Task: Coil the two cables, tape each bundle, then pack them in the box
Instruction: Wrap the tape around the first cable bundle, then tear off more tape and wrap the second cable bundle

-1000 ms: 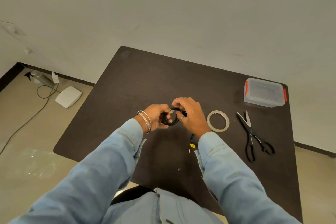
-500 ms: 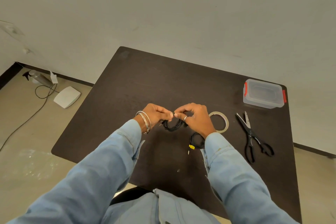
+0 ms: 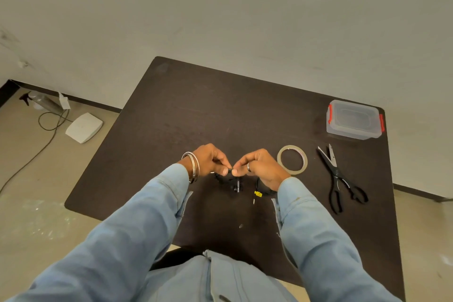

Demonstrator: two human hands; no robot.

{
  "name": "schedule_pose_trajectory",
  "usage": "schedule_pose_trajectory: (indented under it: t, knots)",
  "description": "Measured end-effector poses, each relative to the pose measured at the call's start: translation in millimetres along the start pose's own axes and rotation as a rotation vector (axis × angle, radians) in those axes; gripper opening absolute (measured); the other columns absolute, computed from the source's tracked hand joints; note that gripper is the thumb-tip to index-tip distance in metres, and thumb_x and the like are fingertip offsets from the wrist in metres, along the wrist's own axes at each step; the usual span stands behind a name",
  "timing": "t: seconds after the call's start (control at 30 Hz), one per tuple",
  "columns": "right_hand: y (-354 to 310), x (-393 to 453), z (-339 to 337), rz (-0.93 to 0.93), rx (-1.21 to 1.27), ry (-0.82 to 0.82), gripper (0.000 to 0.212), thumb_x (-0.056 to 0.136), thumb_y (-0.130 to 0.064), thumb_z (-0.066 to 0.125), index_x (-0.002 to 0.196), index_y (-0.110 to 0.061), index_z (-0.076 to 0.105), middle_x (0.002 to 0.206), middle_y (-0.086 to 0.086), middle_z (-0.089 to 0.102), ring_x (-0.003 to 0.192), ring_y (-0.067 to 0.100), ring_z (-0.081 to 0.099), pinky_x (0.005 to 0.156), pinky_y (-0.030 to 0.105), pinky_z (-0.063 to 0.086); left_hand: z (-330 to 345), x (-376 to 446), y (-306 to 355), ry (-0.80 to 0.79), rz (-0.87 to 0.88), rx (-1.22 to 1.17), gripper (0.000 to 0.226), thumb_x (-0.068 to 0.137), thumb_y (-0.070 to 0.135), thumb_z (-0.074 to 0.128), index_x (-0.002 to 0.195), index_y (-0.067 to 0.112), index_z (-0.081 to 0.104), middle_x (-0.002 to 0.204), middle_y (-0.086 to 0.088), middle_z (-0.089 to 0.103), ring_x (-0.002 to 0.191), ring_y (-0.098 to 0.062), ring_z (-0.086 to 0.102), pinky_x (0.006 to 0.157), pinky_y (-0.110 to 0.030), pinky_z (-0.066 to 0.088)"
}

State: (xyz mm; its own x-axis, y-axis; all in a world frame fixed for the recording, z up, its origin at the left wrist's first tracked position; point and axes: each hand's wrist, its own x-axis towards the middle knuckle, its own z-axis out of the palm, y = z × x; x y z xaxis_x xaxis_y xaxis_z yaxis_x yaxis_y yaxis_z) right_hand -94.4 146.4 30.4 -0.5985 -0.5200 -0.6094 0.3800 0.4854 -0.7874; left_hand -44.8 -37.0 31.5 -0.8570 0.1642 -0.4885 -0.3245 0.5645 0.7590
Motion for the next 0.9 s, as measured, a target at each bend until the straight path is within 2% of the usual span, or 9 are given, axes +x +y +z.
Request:
schedule_pose_trajectory:
  t: [0.13,0.23,0.3,0.37,0.43,0.5,0.63,0.83,0.9]
  knots:
    - [6,9,7,0.062,0.162,0.087,0.007,0.078,-0.006,0.072,0.080,-0.012,0.072,0.078,0.009,0.072,0.082,0.020,0.062,0.084,0.036,0.046,2,4,-10,0.186,-0.083,-0.164,0.020,0.076,0.003,0.074,0.096,0.006,0.073,0.075,-0.002,0.071,0.071,-0.011,0.067,0.077,-0.022,0.052]
    - [12,15,15,0.033,0.354,0.145,0.017,0.084,-0.010,0.070,0.101,-0.007,0.067,0.082,0.013,0.071,0.074,0.021,0.063,0.072,0.035,0.049,6,6,-16,0.304,-0.161,-0.440,0.011,0.078,0.000,0.071,0.088,0.003,0.070,0.066,-0.008,0.069,0.055,-0.017,0.065,0.063,-0.026,0.054]
    - [15,18,17,0.045,0.418,0.129,0.025,0.084,-0.008,0.070,0.108,-0.005,0.065,0.084,0.012,0.071,0.075,0.020,0.065,0.074,0.038,0.053,8,7,-19,0.347,-0.200,-0.538,0.006,0.082,-0.001,0.067,0.078,0.004,0.070,0.064,-0.011,0.067,0.050,-0.021,0.062,0.054,-0.029,0.055]
    - [17,22,21,0.072,0.441,0.133,0.025,0.083,-0.001,0.069,0.107,-0.005,0.065,0.087,0.012,0.071,0.080,0.021,0.067,0.071,0.038,0.057,10,12,-23,0.381,-0.262,-0.627,0.011,0.084,0.001,0.065,0.075,0.005,0.069,0.067,-0.014,0.065,0.052,-0.021,0.059,0.057,-0.036,0.058]
    - [19,27,25,0.090,0.429,0.228,0.018,0.083,0.003,0.067,0.099,-0.006,0.066,0.090,0.015,0.070,0.083,0.024,0.068,0.065,0.036,0.057,9,18,-32,0.397,-0.297,-0.566,0.009,0.084,0.008,0.068,0.076,0.009,0.071,0.073,-0.012,0.068,0.062,-0.020,0.061,0.066,-0.040,0.059]
    - [22,34,31,0.094,0.388,0.348,0.013,0.083,0.003,0.067,0.090,-0.008,0.066,0.089,0.016,0.069,0.081,0.023,0.066,0.065,0.035,0.058,5,21,-41,0.358,-0.292,-0.381,0.005,0.083,0.016,0.070,0.084,0.013,0.074,0.080,-0.005,0.071,0.075,-0.017,0.064,0.070,-0.034,0.059]
    - [30,51,42,0.037,0.219,0.475,0.013,0.078,-0.003,0.073,0.080,-0.015,0.070,0.079,0.009,0.072,0.074,0.018,0.066,0.063,0.029,0.053,-3,24,-54,0.259,-0.296,-0.187,0.019,0.080,0.010,0.072,0.098,0.017,0.074,0.092,-0.003,0.072,0.084,-0.017,0.064,0.088,-0.034,0.054]
    - [43,64,60,-0.051,-0.101,0.538,0.010,0.085,-0.007,0.068,0.090,-0.012,0.074,0.085,0.001,0.072,0.078,0.007,0.063,0.070,0.006,0.043,-3,29,-68,0.253,-0.403,-0.201,0.018,0.079,-0.001,0.069,0.090,0.013,0.072,0.092,-0.015,0.071,0.081,-0.027,0.069,0.083,-0.038,0.057]
    - [47,66,62,-0.051,-0.154,0.560,0.012,0.088,-0.008,0.064,0.093,-0.011,0.075,0.091,0.002,0.073,0.084,0.008,0.063,0.076,0.010,0.044,1,29,-71,0.293,-0.405,-0.213,0.012,0.081,0.004,0.069,0.086,0.015,0.071,0.090,-0.015,0.071,0.079,-0.026,0.069,0.081,-0.039,0.058]
